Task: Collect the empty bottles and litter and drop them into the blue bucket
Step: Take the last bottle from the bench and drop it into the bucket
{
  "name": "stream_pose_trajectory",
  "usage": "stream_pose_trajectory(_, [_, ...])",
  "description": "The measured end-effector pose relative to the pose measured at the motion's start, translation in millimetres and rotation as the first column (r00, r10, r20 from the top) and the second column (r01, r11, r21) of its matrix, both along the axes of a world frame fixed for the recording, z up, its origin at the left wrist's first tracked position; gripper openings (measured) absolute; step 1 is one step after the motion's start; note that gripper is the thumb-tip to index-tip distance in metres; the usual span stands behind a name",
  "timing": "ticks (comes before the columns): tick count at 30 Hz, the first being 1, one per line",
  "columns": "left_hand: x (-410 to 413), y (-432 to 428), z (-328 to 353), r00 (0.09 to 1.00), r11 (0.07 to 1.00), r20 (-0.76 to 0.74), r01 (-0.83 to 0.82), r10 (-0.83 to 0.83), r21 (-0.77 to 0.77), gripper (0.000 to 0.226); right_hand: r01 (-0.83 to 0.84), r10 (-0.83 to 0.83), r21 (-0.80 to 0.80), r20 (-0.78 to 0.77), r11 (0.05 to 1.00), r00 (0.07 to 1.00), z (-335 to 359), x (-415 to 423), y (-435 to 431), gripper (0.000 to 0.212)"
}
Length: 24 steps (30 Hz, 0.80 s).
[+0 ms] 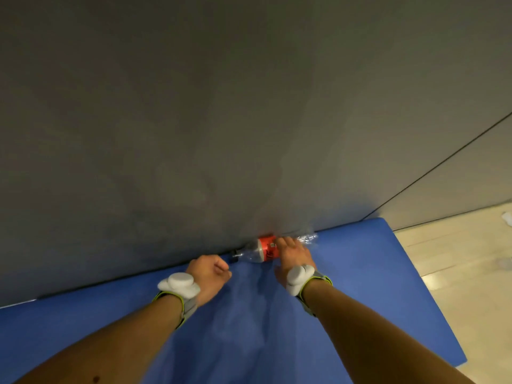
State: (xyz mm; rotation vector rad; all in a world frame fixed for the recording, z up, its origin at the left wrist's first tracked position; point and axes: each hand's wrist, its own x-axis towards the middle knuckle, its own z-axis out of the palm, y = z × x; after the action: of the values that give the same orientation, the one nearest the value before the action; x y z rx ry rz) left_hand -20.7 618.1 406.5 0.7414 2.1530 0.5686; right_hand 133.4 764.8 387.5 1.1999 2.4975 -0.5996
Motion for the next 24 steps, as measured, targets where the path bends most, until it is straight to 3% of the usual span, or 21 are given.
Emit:
stream_pose_trajectory(3, [-6, 10, -27, 1.000, 1.000, -0.024, -0.010, 0.010, 0.010, 0.007, -0.107, 0.106, 0.083, 0.023, 0.991, 0.994, -27, -3, 11, 0.089])
stream_pose_trajectory(7, [-3, 7, -53, 1.000, 1.000, -0.020, -0.009, 0.009, 0.000, 0.009, -0.141, 0.137, 0.211, 0.036, 0.967, 0.990, -32, -12, 16, 0.045])
stream_pose_trajectory(10, [-2, -4, -61, 1.000, 1.000, -0.002, -0.015, 0.015, -0.018, 0.016, -0.128, 0.121, 0.241, 0.046, 0.962, 0.992, -33, -18, 13, 0.033])
stream_pose_trajectory(15, [-7, -21, -51, 0.999, 0.999, 0.012, -0.044, 0.044, -0.015, 0.019, -0.136, 0.127, 0.124, 0.076, 0.983, 0.989, -30, -16, 4, 0.030])
stream_pose_trajectory(24, [-16, -82, 10, 0.994, 0.994, 0.023, -0.102, 0.103, -0.030, 0.014, -0.038, 0.020, -0.165, -0.110, 0.986, 0.994, 26, -28, -72, 0.043])
